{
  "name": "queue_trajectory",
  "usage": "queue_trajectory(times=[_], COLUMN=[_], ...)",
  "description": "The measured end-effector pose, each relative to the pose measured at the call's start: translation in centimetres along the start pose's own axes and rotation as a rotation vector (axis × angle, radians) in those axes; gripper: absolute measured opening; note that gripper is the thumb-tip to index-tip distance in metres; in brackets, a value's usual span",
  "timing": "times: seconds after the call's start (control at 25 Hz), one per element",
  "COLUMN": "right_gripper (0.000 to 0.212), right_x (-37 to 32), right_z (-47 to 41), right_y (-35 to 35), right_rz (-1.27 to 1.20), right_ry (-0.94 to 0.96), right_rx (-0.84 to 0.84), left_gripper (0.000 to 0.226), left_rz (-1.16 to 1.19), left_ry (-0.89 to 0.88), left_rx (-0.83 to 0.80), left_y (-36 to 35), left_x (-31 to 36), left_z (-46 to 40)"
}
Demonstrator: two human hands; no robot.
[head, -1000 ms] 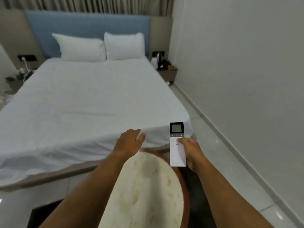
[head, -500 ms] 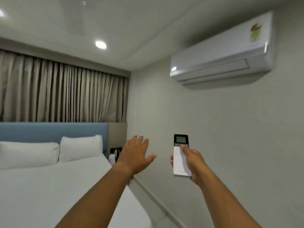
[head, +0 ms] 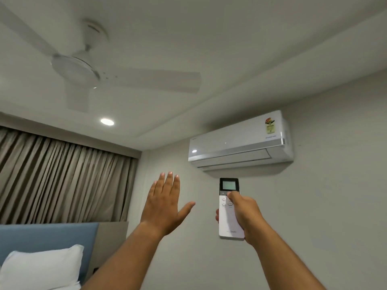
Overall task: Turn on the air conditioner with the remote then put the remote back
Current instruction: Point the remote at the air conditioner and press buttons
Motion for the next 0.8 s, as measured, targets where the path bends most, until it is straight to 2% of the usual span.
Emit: queue_trajectory(times=[0.4,0.8], right_gripper=[0.035,0.025], right_x=[-2.3,-2.8], right_z=[1.0,1.0], right_y=[2.5,3.0], right_rz=[0.065,0.089], right_ry=[0.053,0.109], right_rx=[0.048,0.078], left_gripper=[0.1,0.099], left_rz=[-0.003,0.062], left_ry=[-0.051,-0.051], left_rx=[0.027,0.023], left_y=[1.6,2.2], left_x=[3.2,4.1], left_z=[-1.1,-1.5])
Point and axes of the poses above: each hand's wrist, its own z-axis away from the middle knuckle, its own y-axis out of the back of the hand, x = y × z, the point moved 3 cm from there along -z, towards the middle knuckle, and after that the axes turned 14 degrees about -x, right-handed, at the moved point
